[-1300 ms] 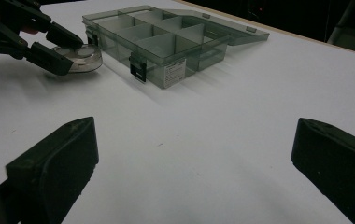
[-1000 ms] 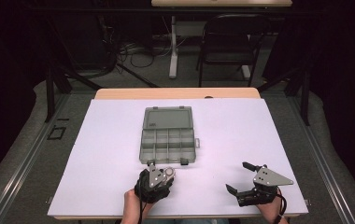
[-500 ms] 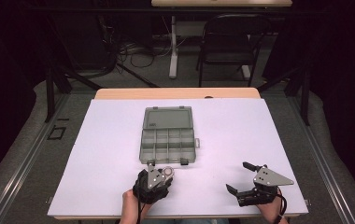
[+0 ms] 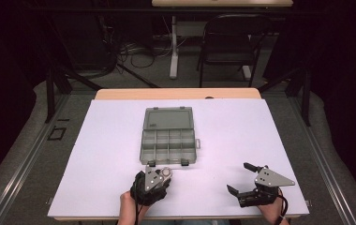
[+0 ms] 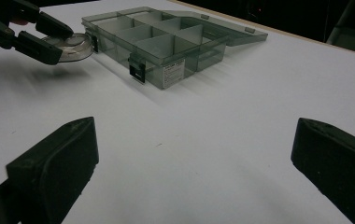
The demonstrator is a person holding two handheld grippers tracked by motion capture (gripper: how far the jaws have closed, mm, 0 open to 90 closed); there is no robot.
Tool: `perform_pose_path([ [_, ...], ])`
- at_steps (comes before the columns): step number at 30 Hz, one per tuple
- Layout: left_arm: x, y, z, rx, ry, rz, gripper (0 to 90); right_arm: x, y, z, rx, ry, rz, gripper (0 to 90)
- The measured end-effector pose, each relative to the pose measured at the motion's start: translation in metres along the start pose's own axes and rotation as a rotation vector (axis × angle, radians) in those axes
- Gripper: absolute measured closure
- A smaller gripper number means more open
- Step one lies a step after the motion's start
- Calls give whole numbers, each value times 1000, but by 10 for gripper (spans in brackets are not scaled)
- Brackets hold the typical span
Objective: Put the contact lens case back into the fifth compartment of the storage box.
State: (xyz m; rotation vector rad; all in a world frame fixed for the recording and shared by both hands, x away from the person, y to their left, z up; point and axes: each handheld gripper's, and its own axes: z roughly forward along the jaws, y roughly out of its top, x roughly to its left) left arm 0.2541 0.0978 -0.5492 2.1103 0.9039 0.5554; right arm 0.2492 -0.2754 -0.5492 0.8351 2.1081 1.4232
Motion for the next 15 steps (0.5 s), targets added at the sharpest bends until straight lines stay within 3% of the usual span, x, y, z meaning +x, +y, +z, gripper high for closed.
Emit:
perform_pose_path([
  [15,5,-2,-9,-15,15,2,489,0,0,0,1,-1,5,4],
])
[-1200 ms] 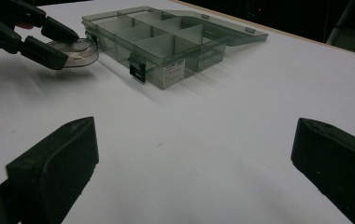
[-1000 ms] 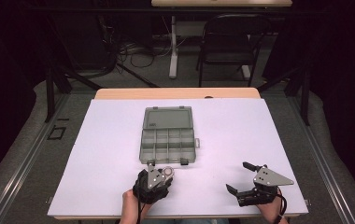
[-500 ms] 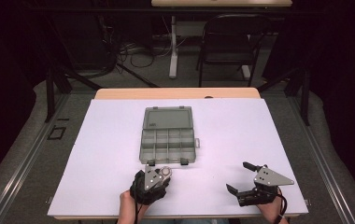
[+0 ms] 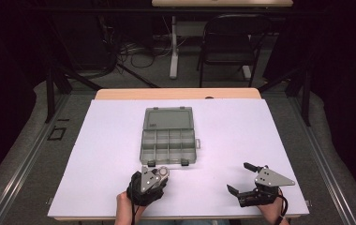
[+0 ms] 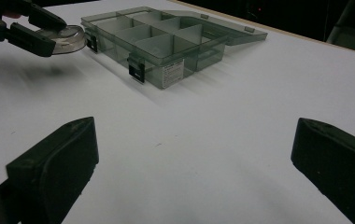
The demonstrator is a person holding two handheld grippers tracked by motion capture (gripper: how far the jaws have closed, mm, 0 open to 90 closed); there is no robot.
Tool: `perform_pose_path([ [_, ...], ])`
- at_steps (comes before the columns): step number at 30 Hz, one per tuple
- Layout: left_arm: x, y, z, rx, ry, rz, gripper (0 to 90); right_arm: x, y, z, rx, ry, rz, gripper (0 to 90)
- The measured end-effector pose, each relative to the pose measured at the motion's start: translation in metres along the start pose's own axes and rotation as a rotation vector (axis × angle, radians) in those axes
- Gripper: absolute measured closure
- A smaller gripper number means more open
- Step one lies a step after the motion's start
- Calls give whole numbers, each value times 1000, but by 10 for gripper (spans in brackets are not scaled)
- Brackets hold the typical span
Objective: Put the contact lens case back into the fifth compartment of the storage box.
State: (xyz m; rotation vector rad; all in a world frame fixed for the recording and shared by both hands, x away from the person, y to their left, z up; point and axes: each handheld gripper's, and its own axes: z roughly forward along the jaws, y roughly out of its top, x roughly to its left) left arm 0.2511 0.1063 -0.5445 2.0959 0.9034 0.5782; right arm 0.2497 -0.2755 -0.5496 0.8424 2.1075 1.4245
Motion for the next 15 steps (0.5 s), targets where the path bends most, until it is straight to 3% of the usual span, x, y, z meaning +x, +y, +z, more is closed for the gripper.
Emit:
perform_pose_path([
  [15,3,0,-4,-7,13,4,489,0,0,0,3,-1,1,5],
])
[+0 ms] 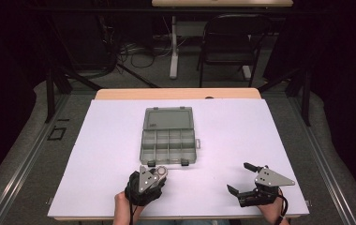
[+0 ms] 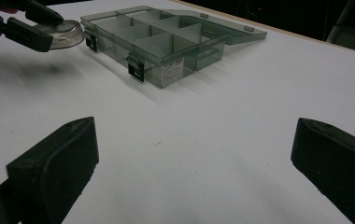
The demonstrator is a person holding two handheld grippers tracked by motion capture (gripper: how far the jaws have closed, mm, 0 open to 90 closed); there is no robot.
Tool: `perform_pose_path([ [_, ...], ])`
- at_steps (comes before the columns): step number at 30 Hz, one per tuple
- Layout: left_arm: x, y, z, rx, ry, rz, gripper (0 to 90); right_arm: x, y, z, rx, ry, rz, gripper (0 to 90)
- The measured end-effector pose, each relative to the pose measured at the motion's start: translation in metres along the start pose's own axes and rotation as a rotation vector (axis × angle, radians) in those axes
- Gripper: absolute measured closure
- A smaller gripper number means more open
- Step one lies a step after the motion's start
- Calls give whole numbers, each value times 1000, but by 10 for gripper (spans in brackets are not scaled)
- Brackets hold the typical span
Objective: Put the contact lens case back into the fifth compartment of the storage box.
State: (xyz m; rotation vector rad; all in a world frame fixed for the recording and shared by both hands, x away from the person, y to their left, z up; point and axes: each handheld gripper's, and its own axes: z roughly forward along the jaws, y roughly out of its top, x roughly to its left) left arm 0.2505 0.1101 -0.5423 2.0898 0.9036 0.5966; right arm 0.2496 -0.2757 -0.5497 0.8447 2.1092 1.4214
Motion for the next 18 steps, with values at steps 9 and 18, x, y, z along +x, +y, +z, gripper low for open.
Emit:
perform_pose_path([
  [9,3,1,-4,-11,10,-5,489,-1,0,-1,0,-4,-3,5],
  [18,8,2,-6,-17,22,-9,489,-1,0,-1,4,-3,-2,6],
])
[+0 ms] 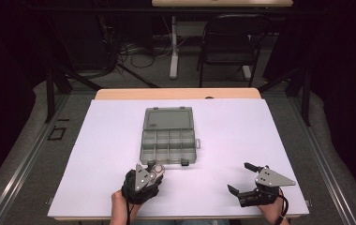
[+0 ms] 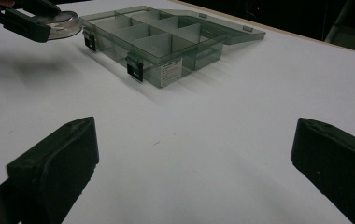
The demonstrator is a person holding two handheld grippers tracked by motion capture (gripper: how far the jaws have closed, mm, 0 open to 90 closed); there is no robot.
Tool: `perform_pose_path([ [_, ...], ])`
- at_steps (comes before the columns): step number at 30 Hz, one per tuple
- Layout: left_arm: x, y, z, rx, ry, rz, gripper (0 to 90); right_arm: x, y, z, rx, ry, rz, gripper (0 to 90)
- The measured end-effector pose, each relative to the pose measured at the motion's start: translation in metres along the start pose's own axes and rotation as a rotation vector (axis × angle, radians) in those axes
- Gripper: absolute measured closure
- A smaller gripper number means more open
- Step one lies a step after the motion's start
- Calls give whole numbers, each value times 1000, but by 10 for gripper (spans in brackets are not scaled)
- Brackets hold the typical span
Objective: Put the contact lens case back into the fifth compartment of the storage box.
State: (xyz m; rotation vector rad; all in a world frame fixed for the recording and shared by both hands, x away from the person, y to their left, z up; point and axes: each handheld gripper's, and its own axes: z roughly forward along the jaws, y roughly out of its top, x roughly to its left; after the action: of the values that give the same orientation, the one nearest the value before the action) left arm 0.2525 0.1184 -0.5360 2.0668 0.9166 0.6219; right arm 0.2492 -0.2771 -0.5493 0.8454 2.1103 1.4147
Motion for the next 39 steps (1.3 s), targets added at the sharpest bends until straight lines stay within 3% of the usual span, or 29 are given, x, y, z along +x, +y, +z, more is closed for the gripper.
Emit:
perform_pose_path([
  [22,12,3,-6,-26,32,-10,489,-1,-1,2,0,-1,-1,7],
  [39,17,11,-7,-43,27,-8,489,-2,-1,10,19,13,-2,8],
])
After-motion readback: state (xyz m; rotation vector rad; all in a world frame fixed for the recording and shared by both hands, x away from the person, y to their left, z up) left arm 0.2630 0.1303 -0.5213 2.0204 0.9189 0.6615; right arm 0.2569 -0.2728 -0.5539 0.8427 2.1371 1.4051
